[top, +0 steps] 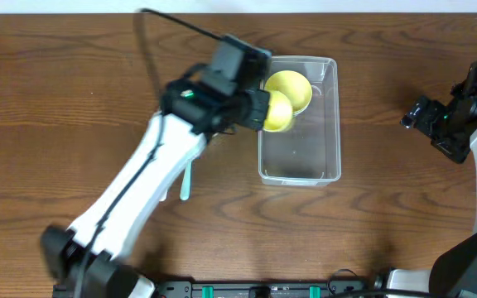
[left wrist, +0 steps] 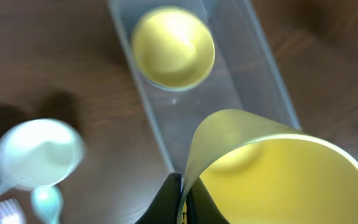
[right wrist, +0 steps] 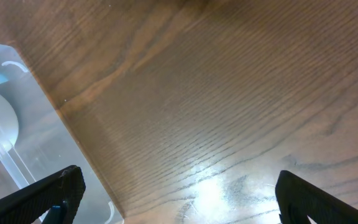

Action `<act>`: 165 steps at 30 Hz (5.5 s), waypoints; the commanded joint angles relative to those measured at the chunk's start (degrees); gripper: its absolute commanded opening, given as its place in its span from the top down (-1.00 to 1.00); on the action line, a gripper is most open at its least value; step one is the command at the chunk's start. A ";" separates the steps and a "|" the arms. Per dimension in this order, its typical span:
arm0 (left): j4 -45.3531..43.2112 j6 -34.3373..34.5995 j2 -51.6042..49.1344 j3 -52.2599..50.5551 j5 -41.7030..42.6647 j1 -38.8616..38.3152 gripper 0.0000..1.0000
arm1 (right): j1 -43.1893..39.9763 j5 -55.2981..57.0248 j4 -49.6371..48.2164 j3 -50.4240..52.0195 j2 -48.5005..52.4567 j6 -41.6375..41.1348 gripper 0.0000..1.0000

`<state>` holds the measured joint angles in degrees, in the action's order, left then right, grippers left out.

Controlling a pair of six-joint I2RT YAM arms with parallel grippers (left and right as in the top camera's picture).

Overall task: Pack container
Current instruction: 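Grasp the yellow cup and place it in the container, then move the left gripper to the grey cup and grasp it, then carry the grey cup and set it in the container, then move the left gripper to the white cup and grasp it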

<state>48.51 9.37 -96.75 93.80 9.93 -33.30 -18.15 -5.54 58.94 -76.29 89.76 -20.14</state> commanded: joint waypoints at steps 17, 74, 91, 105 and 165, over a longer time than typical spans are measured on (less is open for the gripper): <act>-11.37 -2.03 -18.99 -0.55 -5.57 -0.39 0.88 | -0.31 0.17 0.02 0.11 -0.07 0.48 -0.98; 5.11 1.86 -16.44 -0.37 -1.62 32.57 0.89 | -0.31 0.17 0.02 0.11 -0.07 0.48 -0.98; 11.41 0.79 1.68 6.40 -3.23 5.95 0.88 | -0.31 0.17 0.02 0.11 -0.07 0.48 -0.98; 0.35 1.53 -18.29 6.40 -9.55 -8.31 0.88 | -0.31 0.17 0.02 0.11 -0.07 0.48 -0.98; 13.55 3.39 -27.47 9.64 -5.81 21.33 0.77 | -0.33 0.17 0.02 0.11 -0.04 0.48 -0.99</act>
<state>61.89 12.82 -124.31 103.50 3.99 -11.94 -18.15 -5.54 58.94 -76.27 89.78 -20.14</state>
